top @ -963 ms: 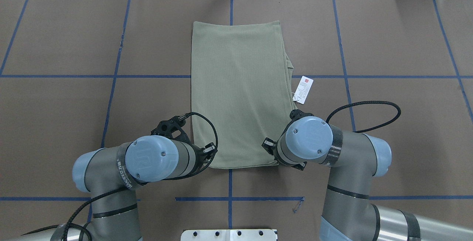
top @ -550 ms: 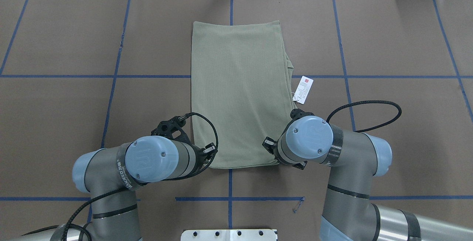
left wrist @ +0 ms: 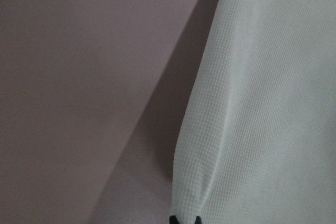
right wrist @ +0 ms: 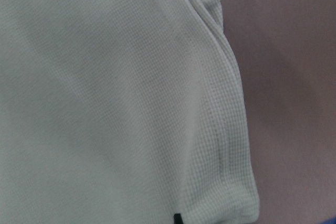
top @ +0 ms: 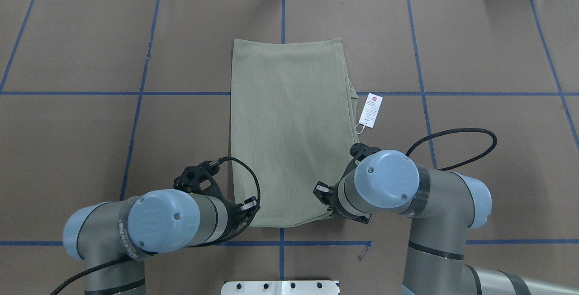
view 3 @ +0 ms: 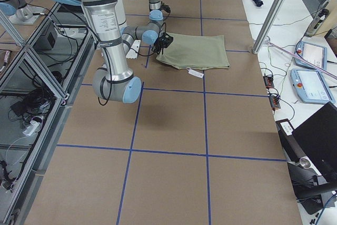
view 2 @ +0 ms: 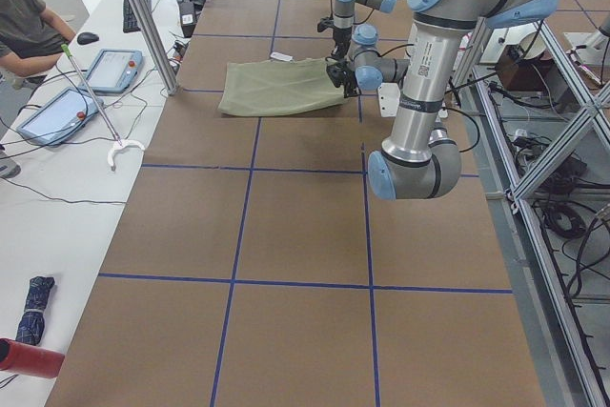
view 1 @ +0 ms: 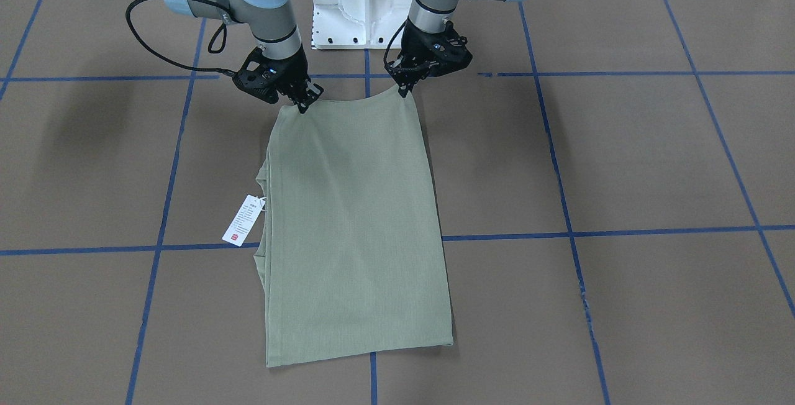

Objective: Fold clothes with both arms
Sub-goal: 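Lift the near edge with both grippers and fold it toward the far edge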

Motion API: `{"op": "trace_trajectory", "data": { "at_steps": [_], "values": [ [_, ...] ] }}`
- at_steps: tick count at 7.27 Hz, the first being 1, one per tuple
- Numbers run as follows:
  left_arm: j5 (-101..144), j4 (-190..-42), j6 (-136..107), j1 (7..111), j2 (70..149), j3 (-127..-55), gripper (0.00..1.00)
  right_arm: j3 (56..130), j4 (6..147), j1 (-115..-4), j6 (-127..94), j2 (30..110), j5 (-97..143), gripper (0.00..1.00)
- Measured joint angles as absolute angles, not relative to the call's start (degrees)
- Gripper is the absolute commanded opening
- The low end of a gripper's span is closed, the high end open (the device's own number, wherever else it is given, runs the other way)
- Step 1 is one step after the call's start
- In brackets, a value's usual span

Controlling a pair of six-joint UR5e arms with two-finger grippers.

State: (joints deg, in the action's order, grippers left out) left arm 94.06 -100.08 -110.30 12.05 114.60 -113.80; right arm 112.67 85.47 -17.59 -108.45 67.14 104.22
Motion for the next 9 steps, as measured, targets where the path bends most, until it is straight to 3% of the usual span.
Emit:
{"op": "trace_trajectory", "data": {
  "at_steps": [4,7,9],
  "values": [
    [94.09,-91.49,-110.25,7.74,114.41,-122.93,0.00,121.38,85.40,-15.06,-109.02,70.59,106.12,0.00],
    [94.36,-91.30,-105.50,14.88,116.26,-121.85,0.00,118.07,84.96,-22.68,-108.33,69.01,105.50,0.00],
    [94.39,-92.83,-102.37,20.88,119.56,-115.67,0.00,111.98,84.76,-28.24,-106.67,64.59,105.54,0.00]
  ]
}}
